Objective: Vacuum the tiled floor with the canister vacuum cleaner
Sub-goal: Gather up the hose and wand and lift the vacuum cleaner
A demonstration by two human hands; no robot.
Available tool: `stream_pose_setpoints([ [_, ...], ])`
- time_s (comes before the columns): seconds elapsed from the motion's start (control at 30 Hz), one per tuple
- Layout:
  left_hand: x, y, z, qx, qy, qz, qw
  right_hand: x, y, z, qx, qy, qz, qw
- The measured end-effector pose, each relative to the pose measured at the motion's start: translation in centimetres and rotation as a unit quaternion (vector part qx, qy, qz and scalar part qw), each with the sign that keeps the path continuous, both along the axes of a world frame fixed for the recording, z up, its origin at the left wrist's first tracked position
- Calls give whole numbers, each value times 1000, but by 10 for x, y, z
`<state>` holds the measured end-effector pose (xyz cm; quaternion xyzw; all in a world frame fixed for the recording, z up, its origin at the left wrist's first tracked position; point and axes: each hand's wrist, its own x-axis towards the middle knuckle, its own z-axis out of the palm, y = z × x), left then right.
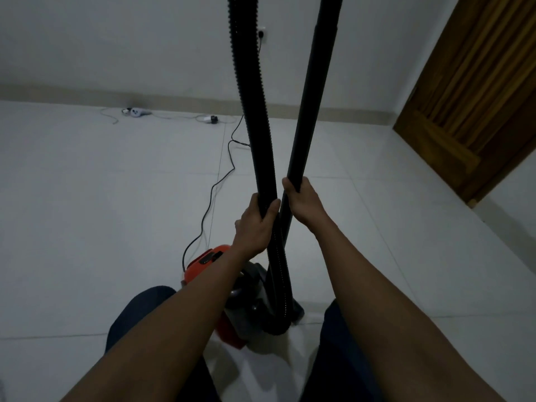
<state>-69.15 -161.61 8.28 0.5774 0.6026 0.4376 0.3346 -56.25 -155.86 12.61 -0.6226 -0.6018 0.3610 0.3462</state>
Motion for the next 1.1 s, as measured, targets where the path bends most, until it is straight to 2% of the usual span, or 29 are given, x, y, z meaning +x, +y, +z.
stream_pose_setpoints([
  [0.1, -11, 10, 11, -59, 39, -20, 997, 11, -13, -10, -70, 24, 43, 996],
  [0.23, -25, 34, 12, -89, 18, -24, 996, 16, -24, -24, -106, 53, 103, 988],
  [0.37, -18, 33, 18, -88, -30, -46, 995, 8, -38, -31, -61, 42, 142, 987],
  [0.47, -19, 34, 21, -81, -10, -60, 995, -5, -40, -40, -25, -2, 94, 995],
  [0.57, -29, 22, 4, -39, 75, -31, 996, -14, -46, -43, -11, -15, 46, 999],
  [0.63, -39, 6, -22, -55, 126, 16, 990, -17, -50, -45, 0, -16, 35, 999],
  [0.8, -81, -24, -105, -233, 272, 47, 933, -23, -51, -46, -3, -16, 4, 1000],
  [0.83, -88, -26, -119, -248, 262, 48, 931, -23, -52, -46, -5, -14, 1, 1000],
  [0.97, -106, -16, -148, -297, 132, 12, 946, -23, -50, -47, -7, -15, -5, 1000],
  [1.1, -119, -4, -166, -310, 112, -7, 944, -24, -46, -49, -7, -26, -13, 1000],
])
